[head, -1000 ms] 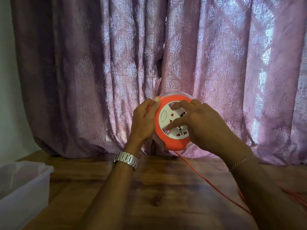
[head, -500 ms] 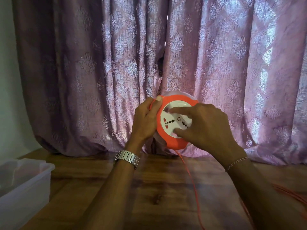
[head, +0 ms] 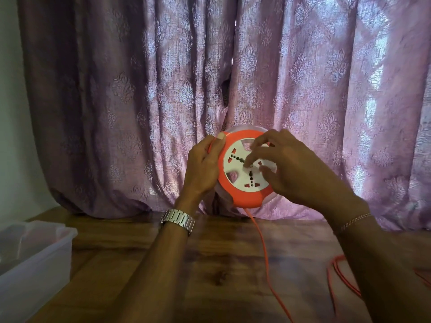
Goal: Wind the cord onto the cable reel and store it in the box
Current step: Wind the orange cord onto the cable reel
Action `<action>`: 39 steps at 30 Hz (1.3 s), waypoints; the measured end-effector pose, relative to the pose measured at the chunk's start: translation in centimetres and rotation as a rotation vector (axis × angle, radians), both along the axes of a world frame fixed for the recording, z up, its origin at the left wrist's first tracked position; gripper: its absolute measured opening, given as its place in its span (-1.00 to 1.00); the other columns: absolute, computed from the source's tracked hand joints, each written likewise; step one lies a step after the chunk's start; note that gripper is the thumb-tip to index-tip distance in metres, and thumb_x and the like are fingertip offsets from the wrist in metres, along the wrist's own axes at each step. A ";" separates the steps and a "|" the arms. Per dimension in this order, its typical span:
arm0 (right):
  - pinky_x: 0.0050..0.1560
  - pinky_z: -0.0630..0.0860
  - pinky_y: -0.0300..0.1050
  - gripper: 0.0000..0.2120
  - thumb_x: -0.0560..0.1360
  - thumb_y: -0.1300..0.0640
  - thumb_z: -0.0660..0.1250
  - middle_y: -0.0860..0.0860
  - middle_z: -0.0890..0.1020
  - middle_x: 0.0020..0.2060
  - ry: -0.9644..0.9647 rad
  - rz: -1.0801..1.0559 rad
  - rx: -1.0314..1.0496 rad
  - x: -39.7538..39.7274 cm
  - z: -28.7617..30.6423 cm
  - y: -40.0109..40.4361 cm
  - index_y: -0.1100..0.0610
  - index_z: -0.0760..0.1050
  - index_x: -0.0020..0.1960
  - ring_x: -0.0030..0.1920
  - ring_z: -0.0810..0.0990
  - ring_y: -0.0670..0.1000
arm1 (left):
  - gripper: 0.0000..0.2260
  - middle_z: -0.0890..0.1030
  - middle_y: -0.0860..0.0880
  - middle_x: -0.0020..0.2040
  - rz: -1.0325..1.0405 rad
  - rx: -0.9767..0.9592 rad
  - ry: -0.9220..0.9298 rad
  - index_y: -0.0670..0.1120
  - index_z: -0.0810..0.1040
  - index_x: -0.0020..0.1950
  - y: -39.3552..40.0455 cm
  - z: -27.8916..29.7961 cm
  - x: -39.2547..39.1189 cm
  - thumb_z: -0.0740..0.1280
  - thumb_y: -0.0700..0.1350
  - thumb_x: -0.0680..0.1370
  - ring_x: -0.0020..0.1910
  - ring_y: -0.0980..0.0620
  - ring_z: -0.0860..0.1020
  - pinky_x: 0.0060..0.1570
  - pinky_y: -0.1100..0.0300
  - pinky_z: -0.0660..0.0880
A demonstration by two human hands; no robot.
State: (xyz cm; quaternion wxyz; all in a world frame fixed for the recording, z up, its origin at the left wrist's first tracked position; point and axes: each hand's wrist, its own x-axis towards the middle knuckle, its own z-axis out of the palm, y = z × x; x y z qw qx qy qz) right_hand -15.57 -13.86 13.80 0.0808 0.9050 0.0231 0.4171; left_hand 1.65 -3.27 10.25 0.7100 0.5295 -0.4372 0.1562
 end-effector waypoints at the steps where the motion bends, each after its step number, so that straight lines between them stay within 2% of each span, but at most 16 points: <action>1: -0.09 0.53 0.08 -0.63 0.38 0.29 0.40 -0.07 0.49 0.20 0.042 -0.004 -0.011 -0.1 0.1 0.0 -0.14 0.61 0.02 0.06 0.33 -0.03 | -0.51 0.57 -0.13 -0.28 0.000 0.001 0.000 -0.19 0.47 -0.20 0.0 0.0 0.0 0.27 0.24 0.59 -0.25 -0.02 0.50 -0.17 0.03 0.43; 4: 0.05 0.47 0.03 -0.50 0.38 0.31 0.39 -0.06 0.37 0.37 0.187 -0.037 -0.063 -0.2 0.1 0.8 -0.26 0.58 0.10 0.18 0.30 0.06 | -0.51 0.57 -0.22 -0.27 0.000 -0.004 -0.008 -0.17 0.47 -0.20 0.0 -0.1 -0.1 0.26 0.26 0.59 -0.24 -0.04 0.53 -0.18 -0.02 0.45; 6: 0.08 0.39 -0.02 -0.50 0.41 0.26 0.38 -0.04 0.32 0.41 0.221 -0.070 -0.097 -0.1 0.0 1.2 -0.30 0.55 0.14 0.28 0.27 0.10 | -0.46 0.58 -0.35 -0.20 0.005 -0.007 -0.011 -0.22 0.48 -0.16 -0.1 -0.1 -0.1 0.26 0.30 0.57 -0.22 -0.07 0.54 -0.17 -0.16 0.49; 8: 0.05 0.42 0.00 -0.51 0.40 0.22 0.42 0.00 0.37 0.36 0.177 -0.090 -0.129 0.2 -0.3 1.4 -0.32 0.55 0.13 0.26 0.32 0.11 | -0.44 0.57 -0.38 -0.17 0.014 -0.001 -0.018 -0.25 0.47 -0.15 -0.1 -0.1 -0.1 0.26 0.30 0.56 -0.21 -0.08 0.54 -0.14 -0.22 0.51; 13: -0.06 0.43 -0.01 -0.51 0.35 0.17 0.40 0.05 0.50 0.18 0.082 -0.118 -0.135 0.4 -0.6 1.3 -0.37 0.54 0.09 0.12 0.46 0.12 | -0.42 0.53 -0.39 -0.20 0.055 0.015 -0.045 -0.26 0.41 -0.19 -0.1 0.0 -0.4 0.25 0.30 0.54 -0.26 -0.05 0.48 -0.18 -0.21 0.48; 16: -0.08 0.43 -0.04 -0.47 0.34 0.06 0.39 0.02 0.52 0.05 0.035 -0.171 -0.097 0.3 -0.8 1.3 -0.43 0.44 0.19 0.05 0.51 0.10 | -0.44 0.53 -0.33 -0.25 0.049 0.010 -0.040 -0.24 0.41 -0.21 -0.1 -0.1 -0.4 0.26 0.28 0.55 -0.27 -0.02 0.48 -0.20 -0.15 0.47; 18: -0.14 0.44 -0.06 -0.45 0.28 -0.12 0.42 -0.02 0.56 -0.03 -0.010 -0.205 -0.034 0.3 -0.8 1.4 -0.45 0.39 0.22 -0.01 0.56 0.09 | -0.49 0.48 -0.15 -0.36 0.041 0.010 -0.028 -0.18 0.39 -0.26 -0.1 -0.1 -0.2 0.27 0.26 0.57 -0.31 0.00 0.45 -0.24 -0.04 0.41; 20: -0.15 0.46 -0.06 -0.41 0.22 -0.29 0.42 -0.06 0.62 -0.04 -0.049 -0.229 0.039 0.5 -0.9 1.4 -0.47 0.36 0.22 -0.02 0.58 0.08 | -0.52 0.45 -0.02 -0.38 0.037 0.016 -0.027 -0.14 0.37 -0.28 -0.1 -0.1 -0.2 0.27 0.24 0.58 -0.33 0.00 0.41 -0.24 0.03 0.37; 22: -0.14 0.46 -0.08 -0.39 0.18 -0.41 0.39 -0.07 0.67 -0.03 -0.127 -0.259 0.115 0.8 -1.2 1.7 -0.43 0.40 0.22 -0.01 0.58 0.10 | -0.50 0.44 -0.08 -0.35 0.021 0.016 -0.020 -0.19 0.36 -0.26 -0.3 -0.2 -0.2 0.28 0.22 0.60 -0.32 0.00 0.40 -0.23 0.03 0.35; 25: -0.14 0.47 -0.07 -0.35 0.20 -0.52 0.30 -0.03 0.68 0.02 -0.247 -0.290 0.184 1.1 -1.4 2.1 -0.26 0.51 0.21 -0.01 0.59 0.14 | -0.48 0.49 -0.15 -0.31 -0.005 0.000 -0.001 -0.19 0.41 -0.25 -0.3 -0.1 -0.3 0.28 0.28 0.55 -0.28 -0.02 0.46 -0.21 0.03 0.39; 27: -0.16 0.46 -0.08 -0.33 0.24 -0.54 0.25 -0.01 0.68 0.01 -0.248 -0.326 0.141 1.2 -1.4 2.2 -0.21 0.51 0.23 -0.02 0.60 0.15 | -0.53 0.50 -0.11 -0.33 0.004 -0.006 -0.002 -0.10 0.40 -0.30 -0.1 0.0 -0.3 0.28 0.29 0.52 -0.28 -0.01 0.47 -0.21 0.02 0.40; 29: -0.23 0.43 -0.10 -0.33 0.25 -0.56 0.21 0.01 0.70 -0.06 -0.249 -0.360 0.083 1.1 -1.4 2.0 -0.21 0.52 0.21 -0.08 0.62 0.15 | -0.51 0.52 -0.16 -0.33 0.008 -0.009 0.000 -0.12 0.41 -0.29 0.0 0.1 -0.4 0.27 0.30 0.52 -0.27 -0.02 0.49 -0.21 -0.03 0.43; 31: -0.27 0.42 -0.12 -0.36 0.26 -0.55 0.22 -0.01 0.70 -0.18 -0.270 -0.352 0.049 0.9 -1.1 1.6 -0.19 0.55 0.16 -0.16 0.63 0.12 | -0.46 0.55 -0.30 -0.27 0.017 -0.004 0.001 -0.19 0.43 -0.24 0.0 0.0 -0.4 0.26 0.31 0.51 -0.25 -0.04 0.52 -0.20 -0.13 0.48; 33: -0.24 0.51 -0.09 -0.49 0.31 -0.43 0.30 -0.08 0.69 -0.20 -0.252 -0.268 0.034 0.6 -0.8 1.2 -0.16 0.57 0.11 -0.14 0.62 0.07 | -0.45 0.58 -0.31 -0.24 0.029 -0.002 -0.004 -0.20 0.44 -0.23 0.0 0.0 -0.4 0.26 0.32 0.51 -0.25 -0.05 0.53 -0.16 -0.18 0.51; 36: -0.19 0.56 0.02 -0.76 0.39 -0.11 0.43 -0.06 0.57 0.05 -0.164 -0.088 0.007 0.3 -0.4 0.8 -0.10 0.56 0.04 0.06 0.50 0.02 | -0.47 0.58 -0.25 -0.28 0.040 0.003 0.009 -0.19 0.46 -0.23 0.0 0.0 -0.4 0.26 0.30 0.53 -0.26 -0.03 0.53 -0.17 -0.13 0.51; 39: -0.15 0.58 0.07 -0.71 0.41 0.11 0.41 -0.03 0.44 0.23 -0.046 -0.043 0.001 0.3 -0.5 0.4 -0.16 0.53 0.08 0.18 0.45 0.05 | -0.53 0.61 -0.20 -0.27 0.048 0.003 0.015 -0.16 0.48 -0.23 -0.1 -0.1 -0.2 0.27 0.24 0.58 -0.26 -0.08 0.56 -0.14 -0.14 0.53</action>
